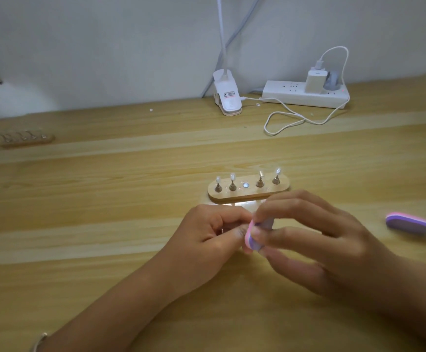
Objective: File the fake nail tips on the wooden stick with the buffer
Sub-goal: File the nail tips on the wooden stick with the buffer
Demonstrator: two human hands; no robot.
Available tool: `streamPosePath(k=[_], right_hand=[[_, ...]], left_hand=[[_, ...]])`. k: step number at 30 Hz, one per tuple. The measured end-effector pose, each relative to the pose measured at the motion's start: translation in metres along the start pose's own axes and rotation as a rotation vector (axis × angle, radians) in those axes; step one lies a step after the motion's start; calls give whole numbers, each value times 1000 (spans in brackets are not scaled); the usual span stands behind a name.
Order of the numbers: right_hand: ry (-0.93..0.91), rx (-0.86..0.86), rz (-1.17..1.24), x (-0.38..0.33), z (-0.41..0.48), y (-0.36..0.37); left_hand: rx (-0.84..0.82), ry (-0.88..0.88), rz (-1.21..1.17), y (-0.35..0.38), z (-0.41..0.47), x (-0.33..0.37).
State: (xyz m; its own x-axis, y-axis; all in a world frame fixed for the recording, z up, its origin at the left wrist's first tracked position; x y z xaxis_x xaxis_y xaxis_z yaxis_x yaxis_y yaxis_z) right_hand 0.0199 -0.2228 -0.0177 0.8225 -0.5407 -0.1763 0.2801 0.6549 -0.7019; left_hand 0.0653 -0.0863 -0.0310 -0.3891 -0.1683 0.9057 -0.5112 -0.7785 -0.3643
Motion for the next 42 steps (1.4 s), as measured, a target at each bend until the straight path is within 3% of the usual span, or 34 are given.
streamPosePath(k=[15,20,25,30,42], right_hand=[[104,45,74,9,1,-12],[12,38,3,-7,3,-3],[108,70,32,9,1,-12],[26,36,8,-1,1,-6],[56,43,-7,8,3,-11]], left_hand=[[-82,-126,-151,2,-1,-4],[-88,-187,-272,3,-2,-8],[-98,-238,-334,3,-2,-11],[-100,-234,-384,3,-2,-11],[-112,-281,-386,3,-2,-14]])
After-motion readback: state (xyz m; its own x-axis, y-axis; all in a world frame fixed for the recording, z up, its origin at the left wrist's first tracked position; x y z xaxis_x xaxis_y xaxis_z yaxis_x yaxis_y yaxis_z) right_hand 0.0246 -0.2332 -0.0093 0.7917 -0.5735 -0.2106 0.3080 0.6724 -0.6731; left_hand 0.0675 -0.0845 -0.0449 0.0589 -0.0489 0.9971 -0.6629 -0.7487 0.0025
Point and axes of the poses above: each hand's wrist, its own z-axis towards the middle knuckle, its own y-axis out of the palm, x = y × z, the point moved 6 cm from there along z, towards the middle knuckle, and after that the axes turned 1 degree about x, right-handed, at the moved point
